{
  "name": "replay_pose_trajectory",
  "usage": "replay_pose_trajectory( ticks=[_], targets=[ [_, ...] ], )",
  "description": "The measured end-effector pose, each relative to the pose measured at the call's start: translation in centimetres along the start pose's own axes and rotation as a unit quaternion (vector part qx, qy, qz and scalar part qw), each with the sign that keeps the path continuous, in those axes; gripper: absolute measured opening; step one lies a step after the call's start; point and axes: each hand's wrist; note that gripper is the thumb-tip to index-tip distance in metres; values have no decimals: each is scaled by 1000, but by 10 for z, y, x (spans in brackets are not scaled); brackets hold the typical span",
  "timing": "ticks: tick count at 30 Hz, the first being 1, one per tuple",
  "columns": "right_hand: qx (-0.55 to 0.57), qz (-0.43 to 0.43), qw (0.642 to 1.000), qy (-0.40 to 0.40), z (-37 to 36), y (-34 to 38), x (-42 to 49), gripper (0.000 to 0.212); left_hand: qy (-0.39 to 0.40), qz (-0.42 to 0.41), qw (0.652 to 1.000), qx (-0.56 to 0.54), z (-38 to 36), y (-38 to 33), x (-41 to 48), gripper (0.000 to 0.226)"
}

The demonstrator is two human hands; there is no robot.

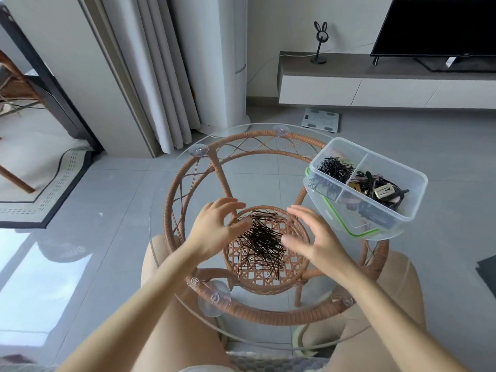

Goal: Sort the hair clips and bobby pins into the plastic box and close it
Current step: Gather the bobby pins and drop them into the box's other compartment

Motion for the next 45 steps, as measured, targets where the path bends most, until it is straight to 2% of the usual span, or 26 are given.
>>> replay_pose_trajectory(
  ticks=[1, 3, 4, 6, 9, 14, 18, 21, 24, 27, 37, 45],
  targets=[
    [-113, -5, 992, 57, 5, -3, -3, 76, 52, -20, 994, 97, 4, 2, -4, 79],
    [-311, 11, 944, 105, 5, -6, -5, 102, 126, -54, 962, 237, 5, -1, -12, 99],
    [-371, 27, 922, 103, 1, -7, -5, 107, 135, -64, 949, 279, 2, -3, -15, 105],
    [-404, 61, 910, 76, -8, -9, -2, 110, 113, -76, 937, 323, -6, -9, -19, 112],
    [-369, 102, 923, 46, -22, -9, 6, 97, 77, -76, 940, 323, -17, -16, -18, 104],
    [-297, 119, 947, 14, -35, -6, 17, 56, 73, -73, 956, 275, -17, -19, -6, 64],
    [-272, 155, 950, 14, -31, -5, 19, 35, 69, -85, 956, 271, -12, -19, 0, 41],
    [-248, 168, 953, 34, -22, -6, 21, 24, 81, -89, 957, 265, -6, -19, 4, 32],
    [-224, 162, 960, 40, -13, -7, 24, 18, 99, -91, 956, 262, 0, -21, 6, 28],
    [-183, 142, 973, 8, -5, -2, 24, 18, 99, -85, 960, 248, 6, -22, 7, 28],
    [-101, 101, 987, -75, 29, 20, 24, 16, 53, -47, 987, 148, 24, -16, 9, 25],
    [-59, 67, 974, -207, 92, 41, 46, 8, 23, -48, 995, 86, 33, -30, 21, 22]
  ],
)
Point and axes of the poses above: each hand's wrist, its own x-axis towards the middle knuckle, its own z-axis out of the back of the hand, y = z × x, and after that the axes turned 10 degrees about x, right-handed
